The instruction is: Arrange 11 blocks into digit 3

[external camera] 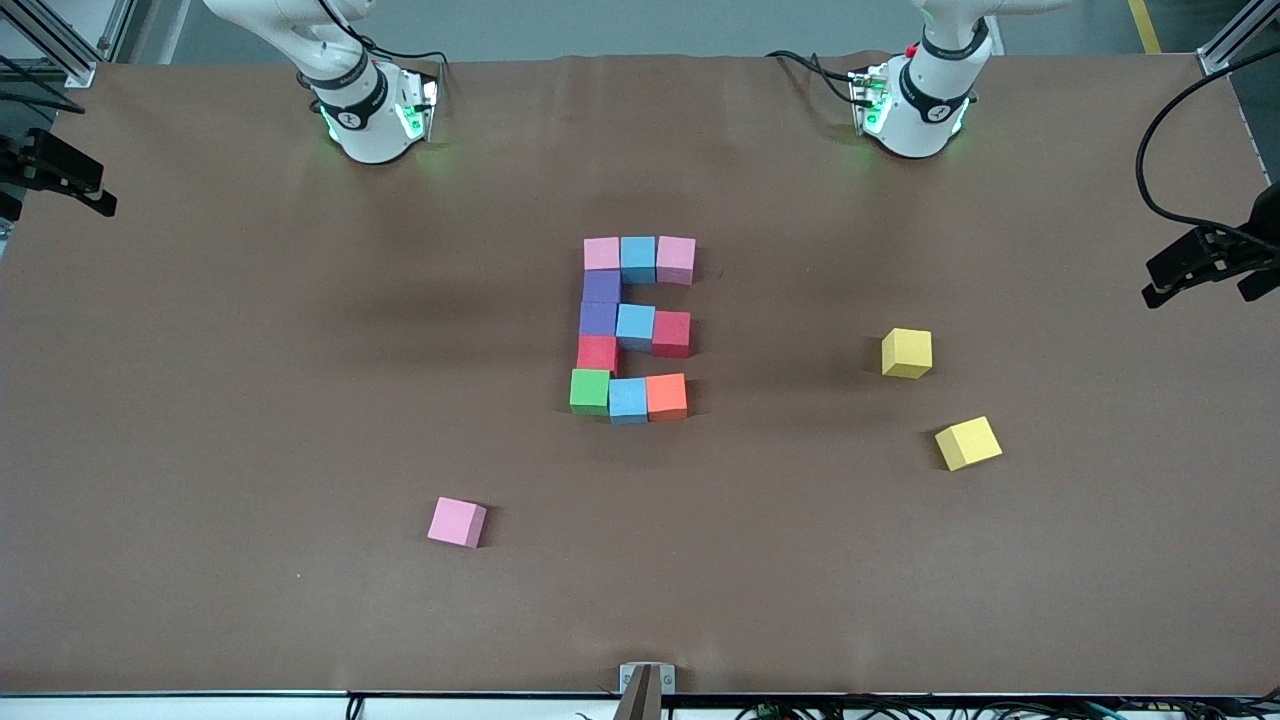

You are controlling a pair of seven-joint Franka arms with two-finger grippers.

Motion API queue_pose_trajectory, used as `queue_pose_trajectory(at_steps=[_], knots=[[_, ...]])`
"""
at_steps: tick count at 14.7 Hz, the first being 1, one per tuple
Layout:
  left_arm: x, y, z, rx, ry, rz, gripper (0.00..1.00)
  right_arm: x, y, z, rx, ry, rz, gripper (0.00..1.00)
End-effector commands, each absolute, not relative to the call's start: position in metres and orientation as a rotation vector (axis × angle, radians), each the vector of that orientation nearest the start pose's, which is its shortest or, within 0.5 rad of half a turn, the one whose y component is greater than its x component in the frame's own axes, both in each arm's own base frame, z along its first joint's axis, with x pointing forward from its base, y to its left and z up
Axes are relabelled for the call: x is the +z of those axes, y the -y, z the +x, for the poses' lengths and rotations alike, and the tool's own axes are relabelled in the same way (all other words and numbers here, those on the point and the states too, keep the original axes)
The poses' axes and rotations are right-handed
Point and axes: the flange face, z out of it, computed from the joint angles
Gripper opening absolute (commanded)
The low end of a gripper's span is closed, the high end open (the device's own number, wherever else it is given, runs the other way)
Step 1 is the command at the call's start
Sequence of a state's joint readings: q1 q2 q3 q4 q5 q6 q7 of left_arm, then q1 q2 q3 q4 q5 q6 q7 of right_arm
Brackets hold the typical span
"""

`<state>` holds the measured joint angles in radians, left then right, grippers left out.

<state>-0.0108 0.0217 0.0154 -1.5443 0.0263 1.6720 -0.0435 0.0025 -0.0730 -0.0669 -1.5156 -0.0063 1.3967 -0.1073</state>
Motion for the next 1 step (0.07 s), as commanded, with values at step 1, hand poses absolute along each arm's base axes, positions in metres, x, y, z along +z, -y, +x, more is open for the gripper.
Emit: queue_pose_trajectory(at_steps=[1], knots=[[0.6432, 0.0007, 0.5658, -0.18, 0.04, -3.127, 1.0, 0.6728, 0.0313, 0.5082, 0.075, 0.063, -3.155, 1.0]])
